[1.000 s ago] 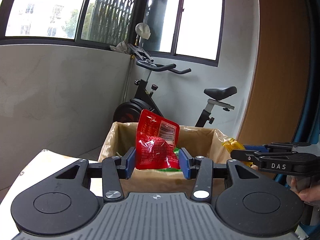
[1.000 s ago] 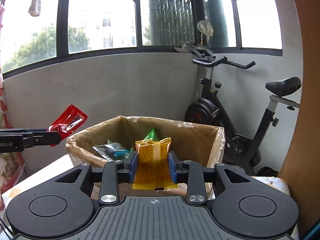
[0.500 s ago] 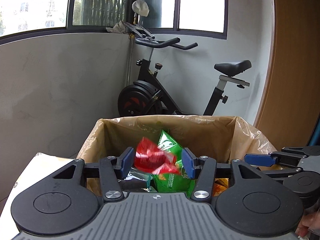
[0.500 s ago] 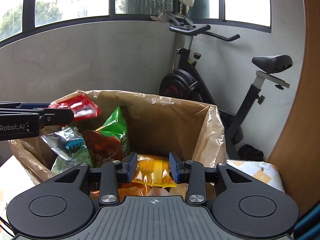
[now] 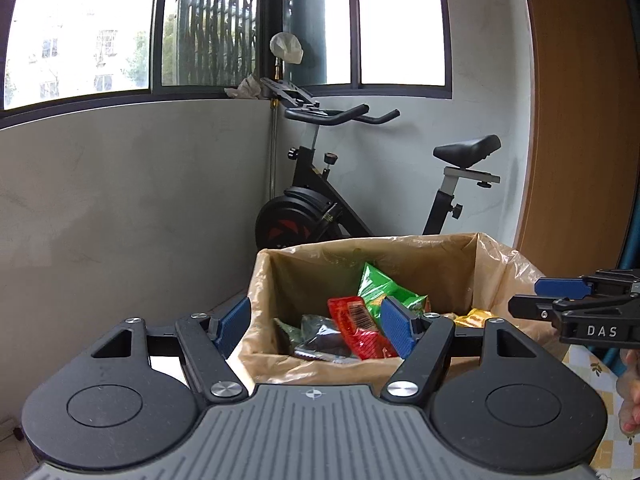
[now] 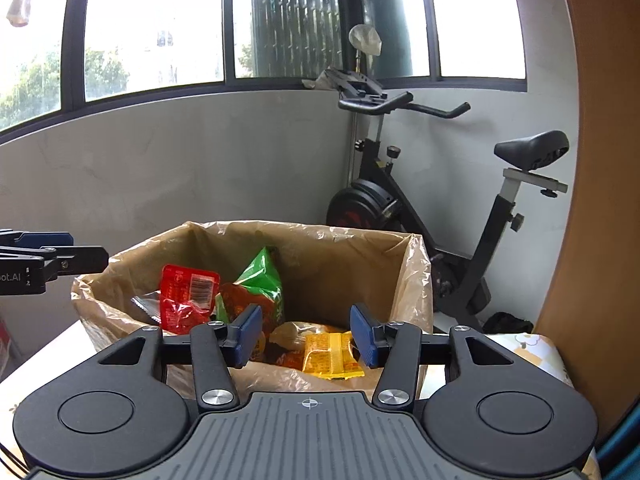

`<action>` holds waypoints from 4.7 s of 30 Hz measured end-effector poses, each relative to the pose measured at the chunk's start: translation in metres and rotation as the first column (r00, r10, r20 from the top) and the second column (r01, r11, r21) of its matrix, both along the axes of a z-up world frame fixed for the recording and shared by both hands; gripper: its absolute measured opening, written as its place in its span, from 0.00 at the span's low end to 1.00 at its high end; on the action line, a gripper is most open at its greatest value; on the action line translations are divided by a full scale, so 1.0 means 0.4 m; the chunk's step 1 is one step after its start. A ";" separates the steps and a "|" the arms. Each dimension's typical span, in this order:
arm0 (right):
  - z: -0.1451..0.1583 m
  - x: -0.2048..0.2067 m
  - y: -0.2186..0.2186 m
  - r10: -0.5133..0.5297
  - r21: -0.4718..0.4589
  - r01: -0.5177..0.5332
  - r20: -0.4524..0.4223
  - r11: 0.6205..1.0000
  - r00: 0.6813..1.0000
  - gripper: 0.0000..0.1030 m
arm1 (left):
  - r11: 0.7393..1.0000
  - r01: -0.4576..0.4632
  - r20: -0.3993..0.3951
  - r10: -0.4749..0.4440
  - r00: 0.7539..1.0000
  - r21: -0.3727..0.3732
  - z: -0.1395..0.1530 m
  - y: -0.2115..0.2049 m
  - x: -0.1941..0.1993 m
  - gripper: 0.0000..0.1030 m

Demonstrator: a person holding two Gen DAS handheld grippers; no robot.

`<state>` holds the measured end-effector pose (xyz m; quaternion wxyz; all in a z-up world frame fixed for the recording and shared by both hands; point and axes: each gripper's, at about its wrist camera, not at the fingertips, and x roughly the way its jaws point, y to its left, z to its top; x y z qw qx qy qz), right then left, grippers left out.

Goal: Organize snacks
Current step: 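Withdraw both tools from the box back to the table, then grasp the gold jerky pouch with the left tool while the right tool grasps the small brown snack, then carry both snacks over the box and open both tools to drop them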

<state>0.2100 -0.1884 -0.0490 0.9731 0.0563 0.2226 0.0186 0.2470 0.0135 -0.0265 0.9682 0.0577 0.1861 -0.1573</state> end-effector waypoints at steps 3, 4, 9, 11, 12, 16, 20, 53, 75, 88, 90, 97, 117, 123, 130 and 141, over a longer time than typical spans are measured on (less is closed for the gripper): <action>0.003 -0.046 0.020 0.003 -0.017 -0.002 0.031 1.000 1.000 0.45 | 1.000 -0.005 -0.003 0.005 1.000 -0.018 -0.001 0.053 -0.033 0.72; 0.001 -0.062 0.030 0.011 -0.022 -0.010 0.042 1.000 0.999 0.45 | 1.000 -0.005 -0.005 0.004 1.000 -0.020 -0.004 0.067 -0.044 0.71; -0.017 -0.124 0.071 0.045 0.008 -0.045 0.061 0.999 0.997 0.45 | 1.000 -0.007 -0.035 0.007 0.999 -0.019 -0.036 0.122 -0.085 0.70; -0.034 -0.138 0.086 0.053 0.027 -0.055 0.052 0.998 0.997 0.45 | 1.000 -0.015 -0.047 0.014 0.999 -0.023 -0.055 0.137 -0.094 0.70; -0.044 -0.141 0.094 0.056 0.031 -0.057 0.045 0.998 0.997 0.44 | 1.000 -0.019 -0.052 0.017 0.998 -0.025 -0.066 0.141 -0.097 0.70; -0.099 -0.154 0.130 0.072 0.024 -0.072 0.010 0.997 0.997 0.44 | 1.000 -0.005 -0.113 0.002 0.994 -0.028 -0.130 0.136 -0.100 0.64; -0.165 -0.160 0.169 0.124 0.038 -0.122 -0.044 0.992 0.991 0.41 | 1.000 0.019 -0.183 -0.024 0.983 -0.024 -0.202 0.119 -0.089 0.59; -0.422 -0.056 0.245 0.161 0.085 -0.142 -0.288 0.986 0.944 0.16 | 0.996 0.033 -0.375 -0.063 0.925 -0.085 -0.422 0.108 -0.044 0.43; -0.452 -0.172 0.129 0.061 0.162 -0.027 -0.208 0.987 0.976 0.16 | 0.987 0.151 -0.484 -0.157 0.861 -0.051 -0.493 -0.042 -0.115 0.43; -0.457 -0.192 0.079 0.040 0.227 0.006 -0.196 0.974 0.980 0.16 | 0.959 0.251 -0.354 -0.192 0.915 0.129 -0.440 -0.087 -0.104 0.62; -0.457 -0.191 0.076 0.036 0.236 0.012 -0.198 0.972 0.980 0.16 | 0.939 0.295 -0.359 -0.218 0.907 0.175 -0.456 -0.110 -0.079 0.71; -0.455 -0.188 0.083 0.056 0.234 -0.008 -0.199 0.972 0.978 0.16 | 0.900 0.373 -0.415 -0.259 0.872 0.223 -0.509 -0.161 -0.018 0.75; -0.459 -0.180 0.079 0.058 0.252 -0.006 -0.202 0.968 0.978 0.16 | 0.936 0.333 -0.404 -0.261 0.877 0.117 -0.516 -0.087 -0.024 0.57; -0.460 -0.180 0.077 0.060 0.256 -0.006 -0.201 0.967 0.978 0.16 | 0.963 0.256 -0.392 -0.202 0.897 0.090 -0.507 -0.055 -0.082 0.54; -0.461 -0.180 0.079 0.069 0.256 -0.015 -0.203 0.967 0.977 0.16 | 0.990 0.142 -0.409 -0.119 0.905 0.026 -0.499 -0.006 -0.144 0.53; -0.452 -0.170 0.116 0.127 0.195 -0.083 -0.225 0.977 0.966 0.16 | 0.997 0.027 -0.368 -0.052 0.929 -0.074 -0.463 0.036 -0.210 0.53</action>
